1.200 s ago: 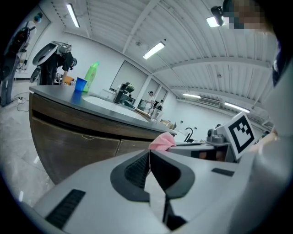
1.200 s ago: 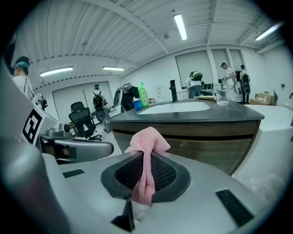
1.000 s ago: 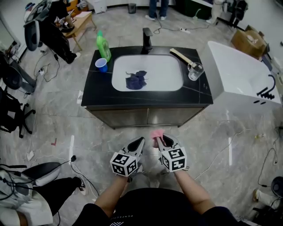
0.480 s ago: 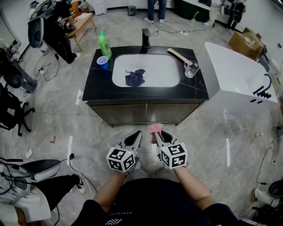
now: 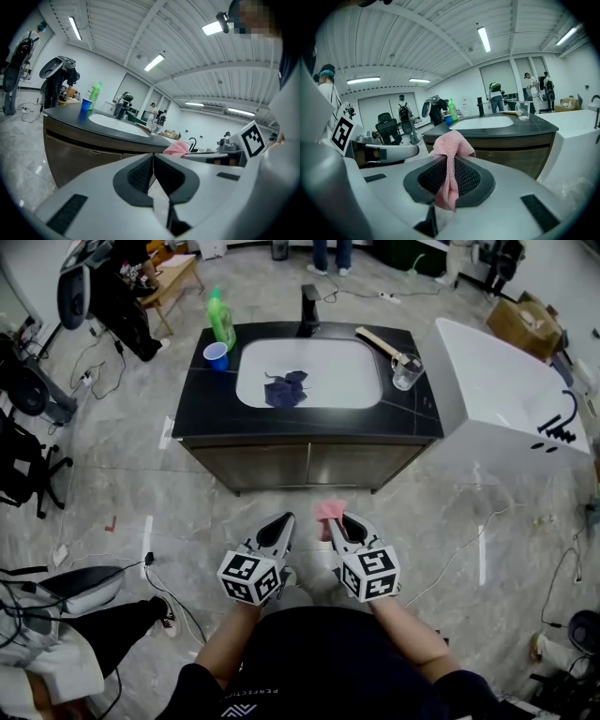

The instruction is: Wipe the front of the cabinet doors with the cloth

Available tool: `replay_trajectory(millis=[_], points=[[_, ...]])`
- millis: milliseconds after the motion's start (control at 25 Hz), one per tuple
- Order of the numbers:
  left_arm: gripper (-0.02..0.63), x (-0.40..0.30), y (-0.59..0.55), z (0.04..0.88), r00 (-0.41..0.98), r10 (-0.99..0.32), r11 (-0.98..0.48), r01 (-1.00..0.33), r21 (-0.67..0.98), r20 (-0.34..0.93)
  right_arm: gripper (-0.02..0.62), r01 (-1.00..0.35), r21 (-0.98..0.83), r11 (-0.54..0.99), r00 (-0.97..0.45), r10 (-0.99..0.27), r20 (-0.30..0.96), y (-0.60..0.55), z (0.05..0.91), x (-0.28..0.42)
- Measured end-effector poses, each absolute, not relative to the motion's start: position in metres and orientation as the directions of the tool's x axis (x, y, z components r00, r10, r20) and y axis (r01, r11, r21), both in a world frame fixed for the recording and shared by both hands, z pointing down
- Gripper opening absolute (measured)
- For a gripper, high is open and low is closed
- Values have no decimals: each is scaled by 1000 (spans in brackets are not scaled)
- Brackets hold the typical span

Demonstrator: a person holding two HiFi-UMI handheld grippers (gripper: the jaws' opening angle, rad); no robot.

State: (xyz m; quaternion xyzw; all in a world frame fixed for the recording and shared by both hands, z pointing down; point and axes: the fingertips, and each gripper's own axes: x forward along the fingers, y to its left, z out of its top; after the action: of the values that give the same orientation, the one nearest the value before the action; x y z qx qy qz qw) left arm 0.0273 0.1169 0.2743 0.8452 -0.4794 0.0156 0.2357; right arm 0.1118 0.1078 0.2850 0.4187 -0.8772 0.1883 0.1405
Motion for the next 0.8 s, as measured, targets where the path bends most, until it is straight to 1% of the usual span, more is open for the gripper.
replay_trajectory(millis=[280,800], points=[[9,30,132,280,536,-799,-420,-822,385,273,54,-767,-212,606,-630,-648,427,126,298,107],[9,32,141,289,537,-792,-414,-822,390,290,52,-775,-252,580,-626,-644,441,131,307,113]])
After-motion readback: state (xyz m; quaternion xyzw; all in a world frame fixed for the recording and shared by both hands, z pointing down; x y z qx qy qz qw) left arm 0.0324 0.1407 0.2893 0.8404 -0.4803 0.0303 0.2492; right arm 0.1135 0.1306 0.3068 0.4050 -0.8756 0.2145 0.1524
